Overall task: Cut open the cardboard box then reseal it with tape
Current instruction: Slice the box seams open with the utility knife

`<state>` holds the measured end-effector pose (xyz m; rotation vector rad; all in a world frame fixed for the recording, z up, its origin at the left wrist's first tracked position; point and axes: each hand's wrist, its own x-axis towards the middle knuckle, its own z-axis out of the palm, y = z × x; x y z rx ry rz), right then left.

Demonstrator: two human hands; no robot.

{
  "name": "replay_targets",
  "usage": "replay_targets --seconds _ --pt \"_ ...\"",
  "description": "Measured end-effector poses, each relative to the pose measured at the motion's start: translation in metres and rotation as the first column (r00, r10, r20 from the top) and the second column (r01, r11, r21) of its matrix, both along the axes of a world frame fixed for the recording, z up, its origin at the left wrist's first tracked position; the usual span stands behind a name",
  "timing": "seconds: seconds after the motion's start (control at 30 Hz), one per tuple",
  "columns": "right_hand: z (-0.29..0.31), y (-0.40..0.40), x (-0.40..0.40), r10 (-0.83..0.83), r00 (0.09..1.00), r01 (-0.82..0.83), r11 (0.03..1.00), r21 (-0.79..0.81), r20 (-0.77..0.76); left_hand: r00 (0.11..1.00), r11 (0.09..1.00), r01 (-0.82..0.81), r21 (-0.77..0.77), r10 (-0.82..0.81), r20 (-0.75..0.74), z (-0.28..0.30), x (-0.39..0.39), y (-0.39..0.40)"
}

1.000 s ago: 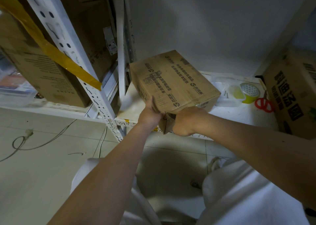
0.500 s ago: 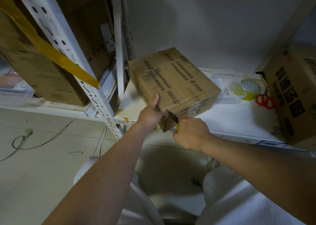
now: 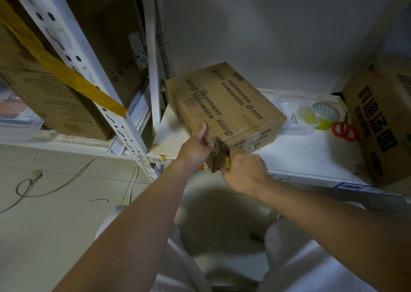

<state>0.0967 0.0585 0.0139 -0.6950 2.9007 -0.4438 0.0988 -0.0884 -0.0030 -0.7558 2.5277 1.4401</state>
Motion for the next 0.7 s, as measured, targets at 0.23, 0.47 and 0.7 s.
replay_targets --seconds 0.23,0.47,0.7 --pt "0.048 -0.039 -0.064 -0.052 0.998 0.048 0.994 -0.098 -0.044 1.0 0.999 0.023 -0.037 -0.022 0.022 0.004 0.001 -0.003" --pt "0.03 0.007 -0.07 -0.074 0.996 0.078 0.994 -0.072 0.049 0.993 0.967 0.085 -0.239 -0.061 0.104 0.008 -0.01 -0.005" --pt "0.034 0.044 -0.095 -0.168 0.986 0.169 0.981 -0.091 0.014 0.979 0.756 0.201 -0.623 -0.143 0.142 0.026 -0.03 0.024"
